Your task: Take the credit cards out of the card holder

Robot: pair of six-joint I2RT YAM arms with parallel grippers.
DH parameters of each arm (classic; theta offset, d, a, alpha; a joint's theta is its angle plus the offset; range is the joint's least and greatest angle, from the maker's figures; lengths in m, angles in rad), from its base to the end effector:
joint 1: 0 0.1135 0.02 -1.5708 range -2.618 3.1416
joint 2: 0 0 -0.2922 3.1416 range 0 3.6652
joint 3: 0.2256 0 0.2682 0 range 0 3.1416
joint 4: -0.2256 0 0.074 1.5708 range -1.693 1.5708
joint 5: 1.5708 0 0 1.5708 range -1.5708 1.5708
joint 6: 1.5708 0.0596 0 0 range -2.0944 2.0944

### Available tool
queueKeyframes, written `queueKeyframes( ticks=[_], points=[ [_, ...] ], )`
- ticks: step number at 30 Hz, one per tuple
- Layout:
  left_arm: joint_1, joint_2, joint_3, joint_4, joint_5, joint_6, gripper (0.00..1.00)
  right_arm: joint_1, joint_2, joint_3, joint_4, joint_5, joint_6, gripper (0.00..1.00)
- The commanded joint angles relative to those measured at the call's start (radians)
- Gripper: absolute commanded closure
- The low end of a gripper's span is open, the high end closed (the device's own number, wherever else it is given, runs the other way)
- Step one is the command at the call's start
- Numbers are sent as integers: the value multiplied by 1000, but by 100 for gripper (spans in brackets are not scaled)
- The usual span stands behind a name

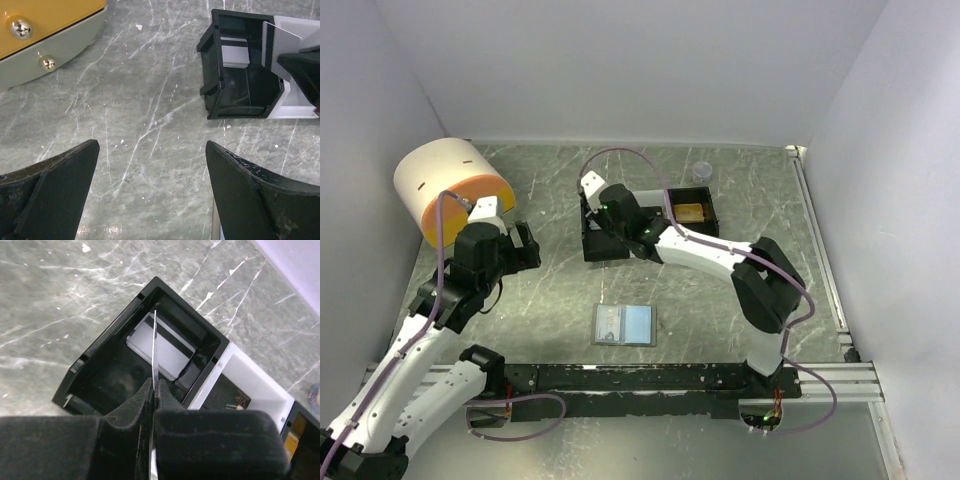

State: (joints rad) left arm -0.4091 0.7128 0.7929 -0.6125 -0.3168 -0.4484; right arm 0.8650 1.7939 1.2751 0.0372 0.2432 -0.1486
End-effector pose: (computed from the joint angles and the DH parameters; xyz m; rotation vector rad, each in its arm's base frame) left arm 0.1608 -0.0495 0.3190 -0.2297 2.0670 -0.1912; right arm 0.3082 0.3395 0.2599 -0.8570 1.8544 0.1995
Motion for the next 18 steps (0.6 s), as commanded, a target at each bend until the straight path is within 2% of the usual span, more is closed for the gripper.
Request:
queueKeyframes(
  ticks=[1, 3, 8, 18],
  points=[
    [6, -2, -5, 37, 23, 30, 0, -1, 100, 94, -56, 78, -144, 100],
    [6, 8, -3, 34, 24, 30, 0, -2, 144, 129, -74, 122, -197, 100],
    [6, 20, 4, 25, 18, 27, 0, -4, 216, 194, -111, 99, -293, 100],
    [6, -2, 3, 25, -7, 22, 0, -9, 324, 246, -68, 141, -421, 100]
  ],
)
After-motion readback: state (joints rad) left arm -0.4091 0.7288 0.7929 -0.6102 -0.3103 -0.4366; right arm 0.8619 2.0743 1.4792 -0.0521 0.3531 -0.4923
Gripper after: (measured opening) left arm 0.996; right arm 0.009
